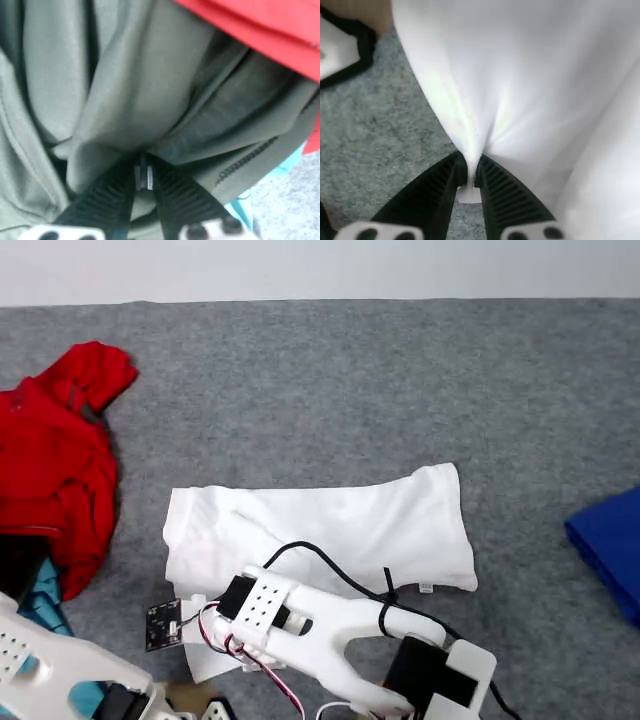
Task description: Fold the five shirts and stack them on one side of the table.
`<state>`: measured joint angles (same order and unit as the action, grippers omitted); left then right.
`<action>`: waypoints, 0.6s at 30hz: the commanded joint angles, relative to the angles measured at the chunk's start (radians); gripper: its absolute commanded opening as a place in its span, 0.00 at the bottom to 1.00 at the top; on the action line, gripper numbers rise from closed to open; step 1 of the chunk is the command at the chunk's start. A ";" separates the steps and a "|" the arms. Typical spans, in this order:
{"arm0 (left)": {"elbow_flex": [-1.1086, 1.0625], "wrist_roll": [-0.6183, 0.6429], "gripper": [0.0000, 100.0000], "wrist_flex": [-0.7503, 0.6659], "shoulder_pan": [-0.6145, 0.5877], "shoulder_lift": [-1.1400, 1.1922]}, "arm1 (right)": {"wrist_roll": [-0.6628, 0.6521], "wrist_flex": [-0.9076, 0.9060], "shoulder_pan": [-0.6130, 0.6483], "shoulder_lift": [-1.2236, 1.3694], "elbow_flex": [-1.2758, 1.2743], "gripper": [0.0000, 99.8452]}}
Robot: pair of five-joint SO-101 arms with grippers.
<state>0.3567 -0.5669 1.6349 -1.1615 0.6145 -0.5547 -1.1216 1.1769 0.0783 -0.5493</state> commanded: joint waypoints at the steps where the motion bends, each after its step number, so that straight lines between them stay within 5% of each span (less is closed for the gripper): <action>1: 0.004 -0.008 0.00 -0.003 -0.003 -0.006 | -0.012 -0.036 0.013 -0.019 0.055 0.01; 18: 0.004 -0.006 0.00 -0.003 -0.003 -0.006 | -0.037 -0.145 -0.272 -0.027 0.342 0.01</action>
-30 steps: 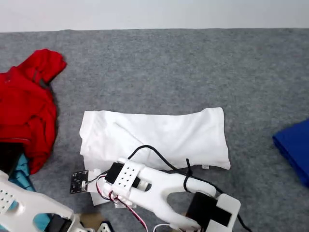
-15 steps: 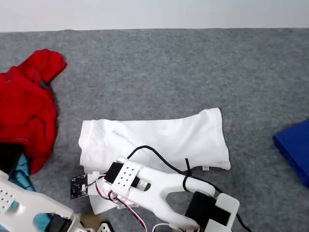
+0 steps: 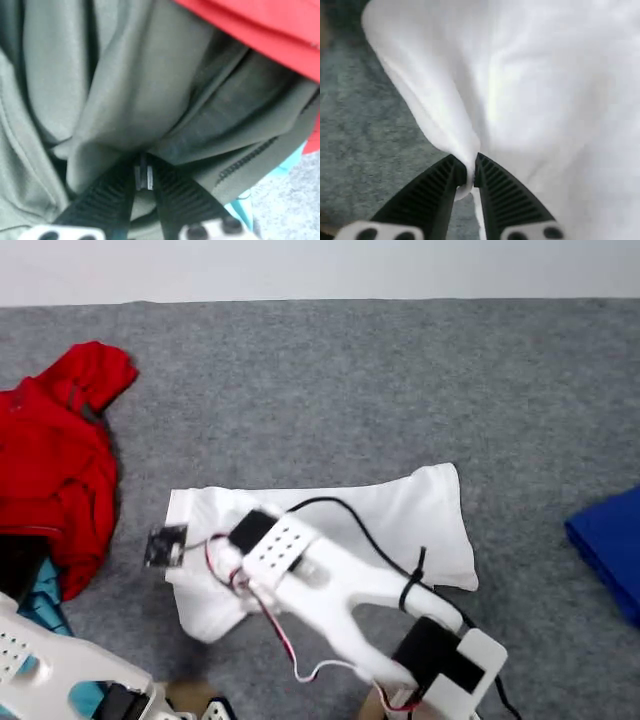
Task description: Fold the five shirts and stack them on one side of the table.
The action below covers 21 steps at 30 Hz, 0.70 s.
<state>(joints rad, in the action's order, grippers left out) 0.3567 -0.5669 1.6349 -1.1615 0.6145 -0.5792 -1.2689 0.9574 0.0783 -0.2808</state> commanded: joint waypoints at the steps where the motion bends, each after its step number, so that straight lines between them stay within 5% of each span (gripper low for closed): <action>1: 0.004 -0.006 0.00 -0.005 -0.003 -0.006 | -0.011 -0.001 -0.071 -0.010 0.092 0.01; 21: 0.007 -0.008 0.00 -0.003 -0.003 -0.006 | 0.017 -0.096 -0.249 0.323 0.453 0.01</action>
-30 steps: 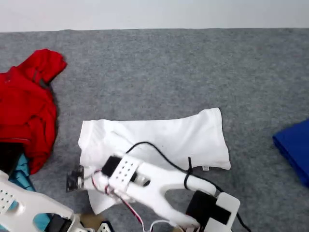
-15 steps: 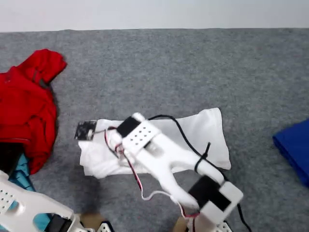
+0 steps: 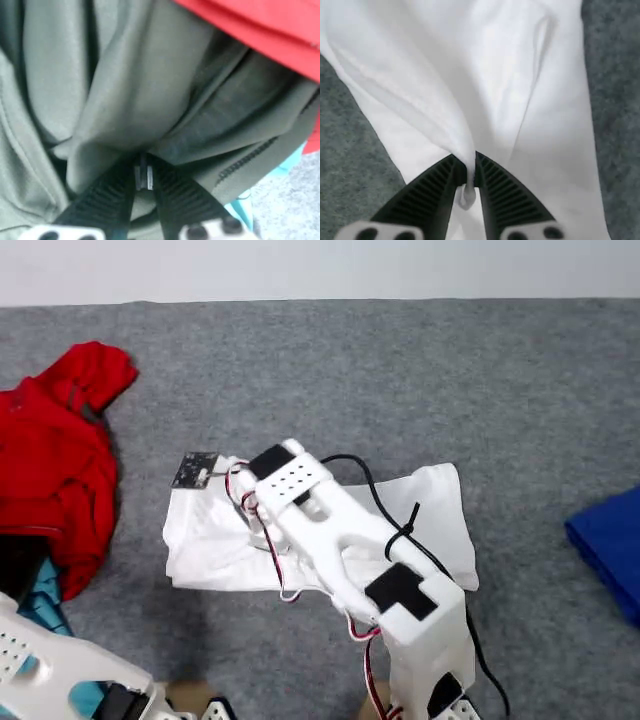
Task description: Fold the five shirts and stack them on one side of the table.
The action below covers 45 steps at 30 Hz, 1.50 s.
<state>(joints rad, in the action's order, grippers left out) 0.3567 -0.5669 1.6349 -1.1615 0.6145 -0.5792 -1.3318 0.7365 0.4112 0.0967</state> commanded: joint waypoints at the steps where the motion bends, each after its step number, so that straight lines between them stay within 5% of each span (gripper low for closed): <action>1: 0.007 -0.008 0.00 -0.003 -0.003 -0.006 | 0.018 -0.041 -0.033 -0.010 0.080 0.01; 9: 0.007 -0.008 0.00 -0.003 -0.003 -0.006 | 0.020 -0.111 -0.041 -0.004 0.078 0.01; 16: 0.007 -0.008 0.00 -0.003 -0.003 -0.006 | 0.100 -0.200 -0.050 -0.012 0.144 0.15; 25: 0.007 -0.008 0.00 -0.003 -0.003 -0.011 | 0.100 -0.340 -0.058 -0.012 0.367 0.13; 32: 0.007 -0.008 0.00 -0.003 -0.002 -0.008 | 0.104 -0.360 0.102 -0.001 0.430 0.01; 45: 0.007 -0.008 0.00 -0.002 -0.002 -0.014 | 0.097 -0.179 0.176 0.203 0.434 0.01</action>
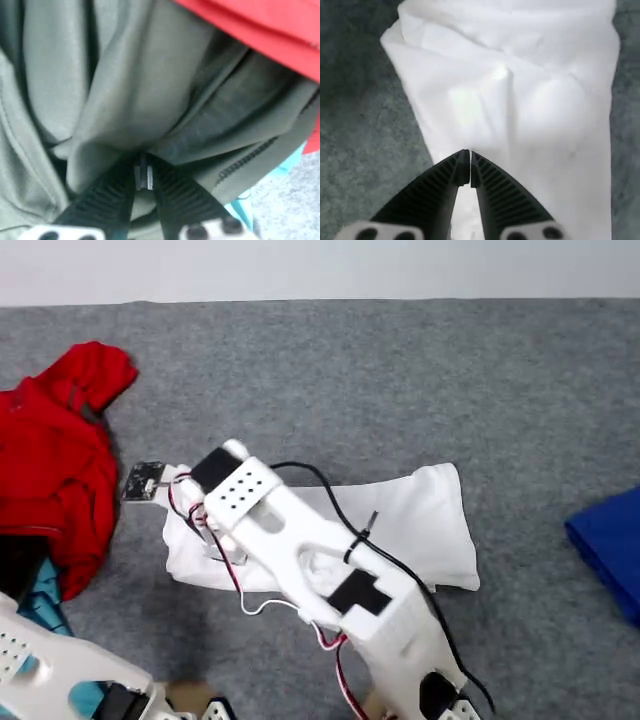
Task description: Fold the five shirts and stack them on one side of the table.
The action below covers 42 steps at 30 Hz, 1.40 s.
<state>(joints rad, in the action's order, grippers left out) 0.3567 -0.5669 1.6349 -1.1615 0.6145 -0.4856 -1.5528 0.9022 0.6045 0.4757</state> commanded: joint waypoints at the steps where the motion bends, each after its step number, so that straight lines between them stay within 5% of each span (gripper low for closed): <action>1: 0.007 -0.008 0.00 -0.002 -0.002 -0.014 | 0.000 0.056 0.007 0.025 0.055 0.01; 19: 0.010 -0.008 0.00 0.034 0.015 -0.015 | -0.048 0.068 -0.231 0.076 0.172 0.01; 30: 0.111 -0.006 0.00 0.114 0.017 -0.015 | -0.040 -0.001 -0.036 0.056 0.249 0.01; 42: 0.130 -0.005 0.00 0.118 0.029 -0.098 | -0.038 0.027 0.015 0.217 0.262 0.01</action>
<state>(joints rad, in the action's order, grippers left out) 0.4549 -0.5669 1.7238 -1.1523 0.6053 -0.5240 -1.5129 0.8915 0.8424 0.6767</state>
